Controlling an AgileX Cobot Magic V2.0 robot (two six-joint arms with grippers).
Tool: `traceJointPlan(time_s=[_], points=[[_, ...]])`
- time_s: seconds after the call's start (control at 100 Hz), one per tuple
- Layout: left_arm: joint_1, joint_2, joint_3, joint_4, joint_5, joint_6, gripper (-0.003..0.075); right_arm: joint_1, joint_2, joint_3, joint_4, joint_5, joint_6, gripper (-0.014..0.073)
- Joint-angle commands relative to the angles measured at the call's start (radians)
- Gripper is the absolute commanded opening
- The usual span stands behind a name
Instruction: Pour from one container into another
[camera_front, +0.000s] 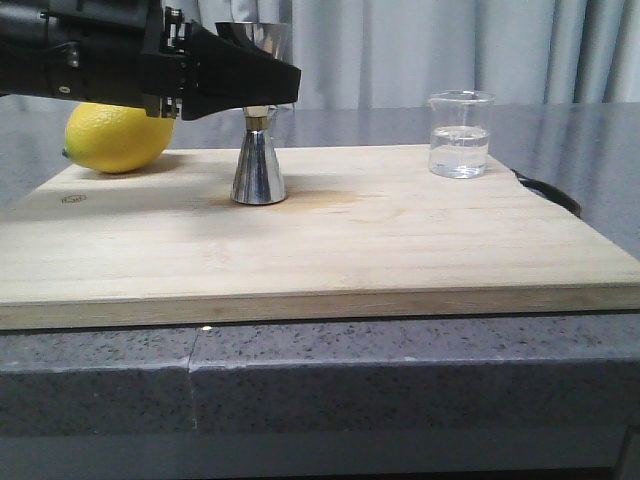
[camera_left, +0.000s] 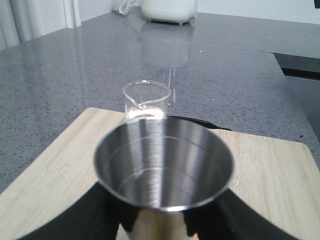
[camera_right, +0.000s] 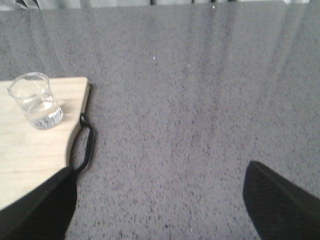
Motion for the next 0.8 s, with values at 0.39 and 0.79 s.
traceJointPlan(time_s=[0.39, 0.79], points=[[-0.008, -0.041, -0.118, -0.092, 0.099, -0.107, 0.0239, 0.123, 0.238, -0.190, 0.094, -0.168, -0.116, 0.0605], [-0.008, -0.041, -0.118, -0.092, 0.088, -0.107, 0.0239, 0.391, 0.557, -0.234, 0.094, -0.460, -0.120, 0.0605]])
